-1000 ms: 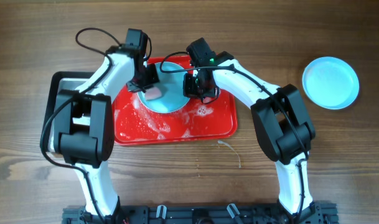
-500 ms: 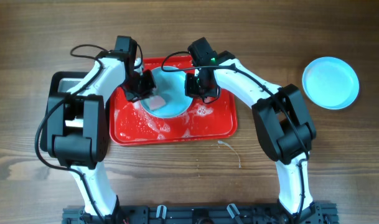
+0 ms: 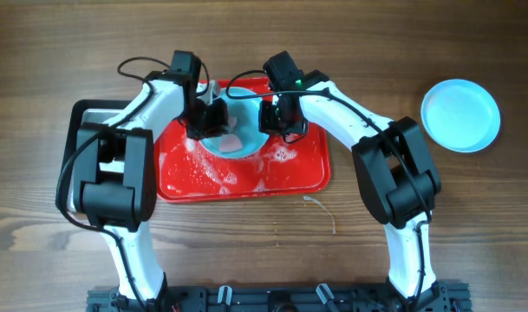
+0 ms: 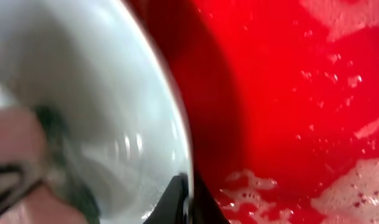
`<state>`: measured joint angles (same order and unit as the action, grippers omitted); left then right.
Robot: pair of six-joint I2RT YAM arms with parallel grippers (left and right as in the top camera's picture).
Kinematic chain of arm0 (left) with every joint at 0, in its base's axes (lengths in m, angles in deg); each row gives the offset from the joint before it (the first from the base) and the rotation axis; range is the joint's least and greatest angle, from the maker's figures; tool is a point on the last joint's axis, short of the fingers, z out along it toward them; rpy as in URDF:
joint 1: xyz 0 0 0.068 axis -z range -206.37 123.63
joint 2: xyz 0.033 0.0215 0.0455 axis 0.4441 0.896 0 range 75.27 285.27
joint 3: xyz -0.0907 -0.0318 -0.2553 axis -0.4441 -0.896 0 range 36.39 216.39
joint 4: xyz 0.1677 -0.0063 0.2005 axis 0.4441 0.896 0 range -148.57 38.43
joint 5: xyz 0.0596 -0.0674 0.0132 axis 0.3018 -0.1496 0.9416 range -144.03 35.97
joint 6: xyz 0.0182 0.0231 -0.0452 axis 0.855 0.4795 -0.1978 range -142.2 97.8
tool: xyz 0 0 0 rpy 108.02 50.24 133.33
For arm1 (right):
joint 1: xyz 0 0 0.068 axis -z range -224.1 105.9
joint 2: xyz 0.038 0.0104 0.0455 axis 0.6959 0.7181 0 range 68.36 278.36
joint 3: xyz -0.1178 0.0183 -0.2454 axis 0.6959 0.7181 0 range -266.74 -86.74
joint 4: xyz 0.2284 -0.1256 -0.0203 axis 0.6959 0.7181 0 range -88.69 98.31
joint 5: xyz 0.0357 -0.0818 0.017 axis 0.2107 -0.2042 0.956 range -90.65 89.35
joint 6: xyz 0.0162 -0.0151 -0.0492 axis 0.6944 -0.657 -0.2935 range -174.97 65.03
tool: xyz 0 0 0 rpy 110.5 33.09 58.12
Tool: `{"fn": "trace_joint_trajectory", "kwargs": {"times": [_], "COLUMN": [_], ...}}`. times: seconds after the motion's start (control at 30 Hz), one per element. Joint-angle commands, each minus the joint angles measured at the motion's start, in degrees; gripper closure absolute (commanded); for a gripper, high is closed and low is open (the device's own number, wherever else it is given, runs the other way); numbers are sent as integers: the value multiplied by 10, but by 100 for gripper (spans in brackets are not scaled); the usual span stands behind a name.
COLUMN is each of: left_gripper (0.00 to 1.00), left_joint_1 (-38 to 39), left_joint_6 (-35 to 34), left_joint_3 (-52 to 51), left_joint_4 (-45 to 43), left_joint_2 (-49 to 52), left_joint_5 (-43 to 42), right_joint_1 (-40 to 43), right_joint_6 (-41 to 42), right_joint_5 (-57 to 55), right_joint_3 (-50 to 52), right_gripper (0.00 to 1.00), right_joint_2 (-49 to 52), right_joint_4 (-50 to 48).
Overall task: Clean dirty plates on tray and stack at the side
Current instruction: 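Scrub the plate face with the left sponge while the right gripper holds it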
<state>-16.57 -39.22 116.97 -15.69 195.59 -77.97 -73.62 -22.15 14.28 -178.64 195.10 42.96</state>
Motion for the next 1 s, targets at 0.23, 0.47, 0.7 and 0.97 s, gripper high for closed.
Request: {"fn": "trace_joint_trajectory", "kwargs": {"times": [0.23, 0.47, 0.7, 0.97], "left_gripper": [96, 96, 96, 96], "left_joint_1": [4, 7, 38, 61], "left_joint_6": [-217, -157, 47, 159], "left_joint_3": [-10, 47, 116, 159], "left_joint_4": [6, 112, 79, 56], "left_joint_2": [45, 44, 44, 43], "left_joint_5": [345, 308, 246, 289], "right_joint_1": [-12, -12, -12, -12], "right_joint_6": [-14, -13, -14, -13], "right_joint_5": [-15, -12, -13, -13], "right_joint_3": [24, 24, 24, 24], "right_gripper": [96, 96, 95, 96], "right_joint_2": [31, 31, 31, 31], "right_joint_4": [11, 9, 10, 9]}}
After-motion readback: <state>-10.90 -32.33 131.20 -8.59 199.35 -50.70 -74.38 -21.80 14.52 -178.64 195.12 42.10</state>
